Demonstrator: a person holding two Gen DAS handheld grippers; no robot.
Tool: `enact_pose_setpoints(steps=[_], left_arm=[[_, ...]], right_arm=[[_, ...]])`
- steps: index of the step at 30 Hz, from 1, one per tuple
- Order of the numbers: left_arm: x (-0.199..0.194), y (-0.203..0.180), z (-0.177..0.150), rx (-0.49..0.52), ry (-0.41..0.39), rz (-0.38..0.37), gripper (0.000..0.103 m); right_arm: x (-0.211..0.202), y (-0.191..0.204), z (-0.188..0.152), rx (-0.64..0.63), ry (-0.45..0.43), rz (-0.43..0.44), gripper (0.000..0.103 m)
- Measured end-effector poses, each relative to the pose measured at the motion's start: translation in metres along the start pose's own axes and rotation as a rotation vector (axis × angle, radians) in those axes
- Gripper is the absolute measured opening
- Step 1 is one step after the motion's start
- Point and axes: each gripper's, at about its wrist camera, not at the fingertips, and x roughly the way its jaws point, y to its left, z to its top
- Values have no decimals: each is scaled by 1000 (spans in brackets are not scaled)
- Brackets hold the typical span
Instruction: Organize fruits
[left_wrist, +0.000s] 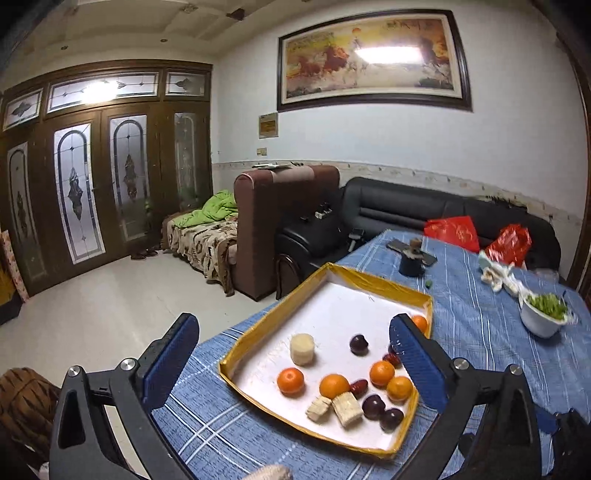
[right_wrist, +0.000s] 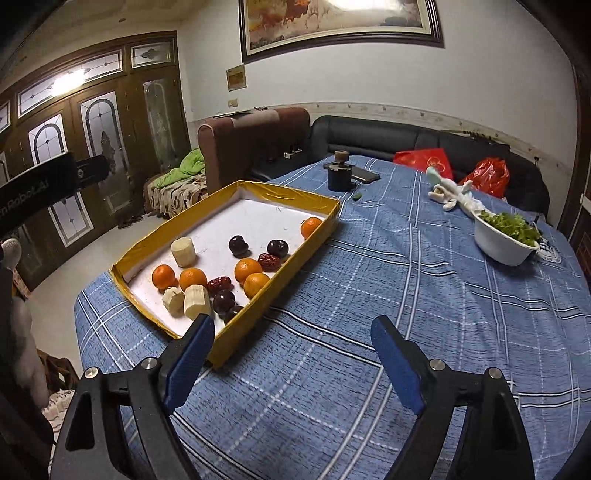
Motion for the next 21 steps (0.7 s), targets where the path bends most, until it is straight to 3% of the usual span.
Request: enact_pose_setpoints(steps=[4,12,21], left_arm=[[-3,-18,-7,78,0,15,103],[2,-43,-16,127,81,-106,103],[13,-45,-24,133,126,-117,103]], right_arm=[[-4,-9,-4,18,-4,3,91],[-1,-18,-7,31,10,-7,92],[10,-23,-10,17,52,-140,93]])
